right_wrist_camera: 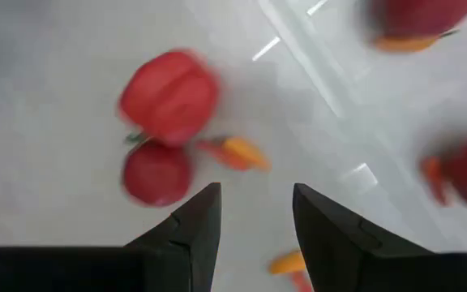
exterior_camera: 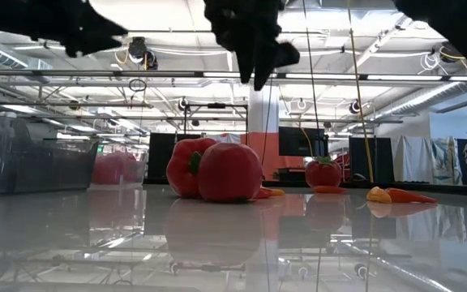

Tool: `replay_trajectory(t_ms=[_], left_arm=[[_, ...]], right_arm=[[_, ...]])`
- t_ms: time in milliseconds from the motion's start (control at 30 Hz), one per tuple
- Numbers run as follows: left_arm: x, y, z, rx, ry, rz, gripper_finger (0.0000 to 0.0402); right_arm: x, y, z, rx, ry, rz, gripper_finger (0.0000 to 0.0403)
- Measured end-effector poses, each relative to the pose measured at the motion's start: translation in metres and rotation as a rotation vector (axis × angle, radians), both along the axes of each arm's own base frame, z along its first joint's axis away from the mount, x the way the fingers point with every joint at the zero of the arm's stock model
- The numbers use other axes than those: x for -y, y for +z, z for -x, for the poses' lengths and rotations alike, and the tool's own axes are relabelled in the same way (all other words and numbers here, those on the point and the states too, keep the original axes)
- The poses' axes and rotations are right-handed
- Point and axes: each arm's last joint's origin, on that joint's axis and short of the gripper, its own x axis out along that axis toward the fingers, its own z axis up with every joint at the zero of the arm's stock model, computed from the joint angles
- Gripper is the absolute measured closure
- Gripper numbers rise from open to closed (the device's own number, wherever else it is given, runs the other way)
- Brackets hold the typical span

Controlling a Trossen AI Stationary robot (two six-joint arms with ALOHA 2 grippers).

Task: Sort produce into baskets
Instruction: Put the bottom red bell pepper into the transparent bin

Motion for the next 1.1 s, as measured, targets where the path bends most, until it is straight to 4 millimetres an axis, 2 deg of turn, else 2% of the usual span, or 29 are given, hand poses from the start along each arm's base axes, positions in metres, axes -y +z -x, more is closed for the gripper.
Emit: replay_trajectory(t_ms=[233,400,500,600,700,800,933,1100], left_arm=[[0.011,0.011,-0.001,0.147,-0.392,0.08,0.0094],[0.017,0.013,-0.001,0.154,-0.604,0.135,0.0094],[0.02,0.012,-0.001,0.136,-0.657,0.139,0.0094],[0.022,0.011,-0.002,0.135,-0.681,0.166,0.0094],[0.024,0.01,-0.004,0.12,-0.697,0.178,0.0094],[0.024,0.008,-0.006,0.096,-0.7,0.193,0.0094],[0.025,0.005,-0.01,0.072,-0.71,0.217,0.0094],[0.026,0.002,-0.015,0.042,-0.721,0.248,0.0094]], right_arm=[[-0.084,0.0,0.004,-0.007,-0.042,0.01,0.0257],[-0.14,0.0,0.016,0.024,-0.148,0.081,0.0257],[-0.166,0.001,0.024,0.101,-0.204,0.196,0.0257],[-0.181,0.003,0.027,0.202,-0.221,0.304,0.0257],[-0.186,0.005,0.026,0.284,-0.205,0.395,0.0257],[-0.18,0.006,0.023,0.323,-0.221,0.469,0.0256],[-0.157,0.002,0.011,0.302,-0.203,0.514,0.0239],[-0.118,0.003,-0.01,0.345,-0.271,0.495,0.0185]])
